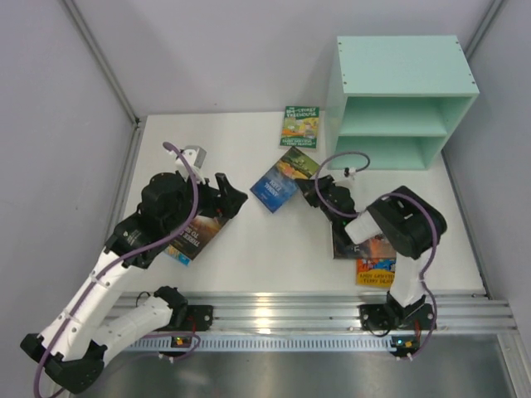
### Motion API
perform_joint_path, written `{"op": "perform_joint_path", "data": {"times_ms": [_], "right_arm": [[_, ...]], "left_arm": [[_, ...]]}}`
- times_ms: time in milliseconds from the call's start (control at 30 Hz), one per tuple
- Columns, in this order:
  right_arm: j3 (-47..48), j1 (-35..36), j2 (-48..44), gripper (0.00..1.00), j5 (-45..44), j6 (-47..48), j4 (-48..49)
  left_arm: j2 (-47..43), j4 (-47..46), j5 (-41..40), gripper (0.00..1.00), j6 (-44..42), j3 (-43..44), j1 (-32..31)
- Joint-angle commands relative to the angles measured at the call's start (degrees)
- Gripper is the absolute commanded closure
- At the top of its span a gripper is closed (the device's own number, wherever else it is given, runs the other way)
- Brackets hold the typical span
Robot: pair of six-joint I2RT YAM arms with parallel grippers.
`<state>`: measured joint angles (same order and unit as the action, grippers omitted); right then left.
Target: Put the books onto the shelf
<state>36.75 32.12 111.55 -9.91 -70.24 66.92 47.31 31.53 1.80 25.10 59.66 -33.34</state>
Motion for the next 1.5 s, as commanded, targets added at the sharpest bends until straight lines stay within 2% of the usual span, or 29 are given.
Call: {"op": "perform_joint_path", "data": {"times_ms": [0,100,133,200,300,333,367,400,433,500,567,633,700,800,833,933,1167,1467], "right_arm": [[-7.89,-0.04,-12.03,1.0,5.42,1.77,8.67],[-14.22,-0.04,-20.65,1.0,7.88,0.28,6.92],[-15.64,-0.13,-25.28,1.0,9.02,-0.42,5.26],[-18.98,-0.56,-30.48,1.0,9.65,-0.78,1.83],[-20.93,-2.14,-47.84,1.0,9.39,0.53,-10.89],[-20.5,-2.76,-51.83,1.0,7.38,2.11,-21.28],[-19.88,-3.63,-55.78,1.0,5.71,3.25,-27.39],[-17.79,-4.08,-63.48,1.0,3.52,4.57,-33.46],[-16.81,-4.86,-67.13,1.0,-1.12,6.5,-43.35],[-14.71,-6.62,-75.98,1.0,-4.57,8.0,-50.53],[-12.07,-11.01,-79.19,1.0,-5.03,9.5,-57.84],[-10.13,-14.87,-80.0,1.0,-1.37,10.2,-62.23],[-8.28,-20.85,-78.6,1.0,2.42,10.47,-62.52],[-6.17,-29.11,-76.66,1.0,8.4,9.51,-61.82],[-5.82,-34.26,-76.13,1.0,12.07,9.07,-61.21],[-4.94,-41.32,-72.88,1.0,18.15,6.09,-57.26],[-3.89,-48.29,-64.97,1.0,27.04,-2.09,-45.92],[0.06,-48.82,-65.58,1.0,28.37,-6.05,-46.35]], "left_arm": [[-1.6,0.37,-1.1,0.05,-0.67,2.22,0.21],[-2.22,2.21,-1.28,0.05,-2.24,2.56,0.21],[-2.4,3.0,-4.32,0.04,-2.34,2.83,0.21],[-2.66,4.94,-5.4,0.04,-2.69,3.97,0.21],[-3.36,5.82,-5.41,0.04,-2.26,4.59,0.21],[-3.8,5.74,-5.32,0.04,-2.08,4.59,0.21],[-3.89,5.65,-5.23,0.04,-1.81,4.59,0.12],[-3.98,5.56,-5.14,0.04,-1.46,4.5,0.12],[-4.07,5.65,-4.97,0.04,-1.2,4.5,0.21],[-3.98,5.82,-4.27,0.04,-0.67,4.76,0.21],[-3.98,6.0,-3.39,0.04,-0.15,4.76,0.12],[-3.98,5.83,-3.12,0.04,0.3,4.77,0.21],[-3.8,5.65,-2.68,0.04,0.56,5.12,0.21],[-3.28,5.91,-2.24,0.04,0.56,6.26,0.12],[-3.19,6.17,-2.33,0.04,0.47,6.52,0.12],[-3.19,6.35,-2.68,0.04,0.39,6.61,0.12],[-2.22,5.21,-0.14,0.04,1.26,5.64,0.12],[-2.75,4.24,0.31,0.04,1.7,4.94,0.12]]}}
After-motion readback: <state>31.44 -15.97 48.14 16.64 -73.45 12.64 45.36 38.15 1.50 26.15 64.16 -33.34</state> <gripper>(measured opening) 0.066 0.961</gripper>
